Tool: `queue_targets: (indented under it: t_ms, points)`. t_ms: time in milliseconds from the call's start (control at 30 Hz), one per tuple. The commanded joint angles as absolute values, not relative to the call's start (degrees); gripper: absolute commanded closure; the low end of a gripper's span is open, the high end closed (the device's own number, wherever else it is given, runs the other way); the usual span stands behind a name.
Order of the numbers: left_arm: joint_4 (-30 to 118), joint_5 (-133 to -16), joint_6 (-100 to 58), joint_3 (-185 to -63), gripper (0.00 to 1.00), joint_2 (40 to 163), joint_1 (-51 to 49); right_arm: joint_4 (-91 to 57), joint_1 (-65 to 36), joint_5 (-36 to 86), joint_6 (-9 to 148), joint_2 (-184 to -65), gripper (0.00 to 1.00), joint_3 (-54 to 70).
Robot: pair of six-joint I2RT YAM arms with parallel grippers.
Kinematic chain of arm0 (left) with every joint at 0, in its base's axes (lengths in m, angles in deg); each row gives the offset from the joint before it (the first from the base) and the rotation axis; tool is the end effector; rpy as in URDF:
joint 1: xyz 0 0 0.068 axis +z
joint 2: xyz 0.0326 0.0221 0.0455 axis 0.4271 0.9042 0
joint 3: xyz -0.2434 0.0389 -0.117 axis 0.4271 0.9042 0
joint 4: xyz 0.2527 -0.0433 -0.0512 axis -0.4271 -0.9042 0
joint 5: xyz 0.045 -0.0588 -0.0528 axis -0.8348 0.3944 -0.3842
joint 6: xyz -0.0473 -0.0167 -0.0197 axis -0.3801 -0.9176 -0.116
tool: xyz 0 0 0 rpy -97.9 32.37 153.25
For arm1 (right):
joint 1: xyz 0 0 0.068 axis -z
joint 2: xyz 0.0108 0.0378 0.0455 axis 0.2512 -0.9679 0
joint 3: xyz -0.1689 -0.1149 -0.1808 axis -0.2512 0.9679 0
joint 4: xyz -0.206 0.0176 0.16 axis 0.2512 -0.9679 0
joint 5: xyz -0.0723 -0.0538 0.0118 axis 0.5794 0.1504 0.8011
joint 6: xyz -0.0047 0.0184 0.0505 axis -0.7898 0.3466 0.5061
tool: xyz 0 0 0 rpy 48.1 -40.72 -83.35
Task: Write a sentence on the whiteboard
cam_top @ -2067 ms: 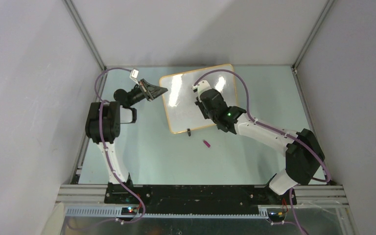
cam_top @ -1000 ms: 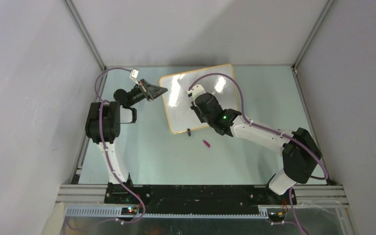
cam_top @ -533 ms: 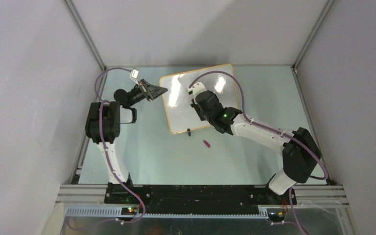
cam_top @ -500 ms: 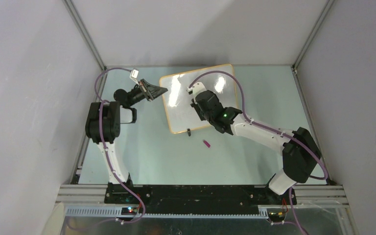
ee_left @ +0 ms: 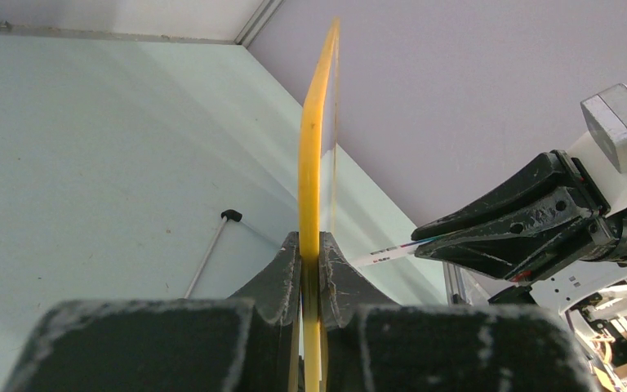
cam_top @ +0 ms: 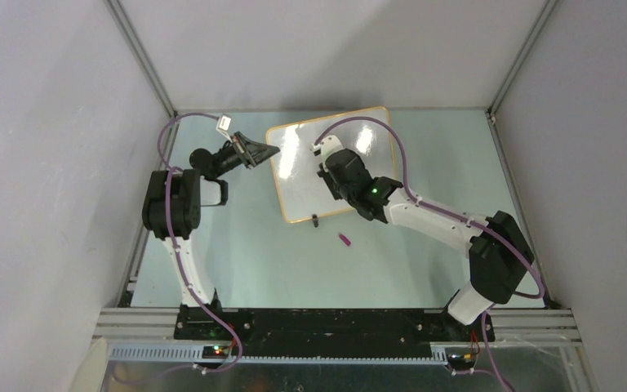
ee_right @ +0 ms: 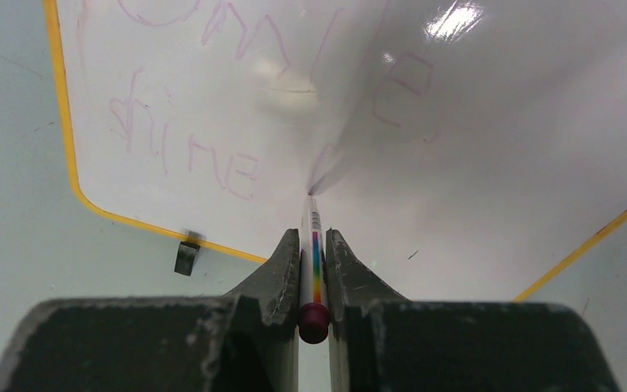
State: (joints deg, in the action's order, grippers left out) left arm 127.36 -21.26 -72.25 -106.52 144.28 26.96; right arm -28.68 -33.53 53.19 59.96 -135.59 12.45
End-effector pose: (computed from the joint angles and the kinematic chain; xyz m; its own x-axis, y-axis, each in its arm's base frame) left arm 0.3928 -0.0198 0.1893 -0.5335 -0.4382 -0.7234 0.7051 0.2418 -0.6666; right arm 0.2570 0.2670 0.2856 -0.3455 -0.4490 -0.8240 -0.5125 0.8259 -0.2352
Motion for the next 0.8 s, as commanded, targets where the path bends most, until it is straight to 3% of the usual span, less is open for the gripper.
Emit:
queue_targets:
  t_ms: [0, 767]
  points:
    - [129.56, -20.85, -69.08, -105.59, 1.00, 142.36, 26.16, -26.90, -32.00, 53.75, 59.77, -136.79, 1.00, 10.31]
    - [129.57, -20.89, -69.18, -105.74, 1.00, 142.41, 26.16, -30.06, -29.05, 54.09, 61.42, -133.91, 1.00, 12.12]
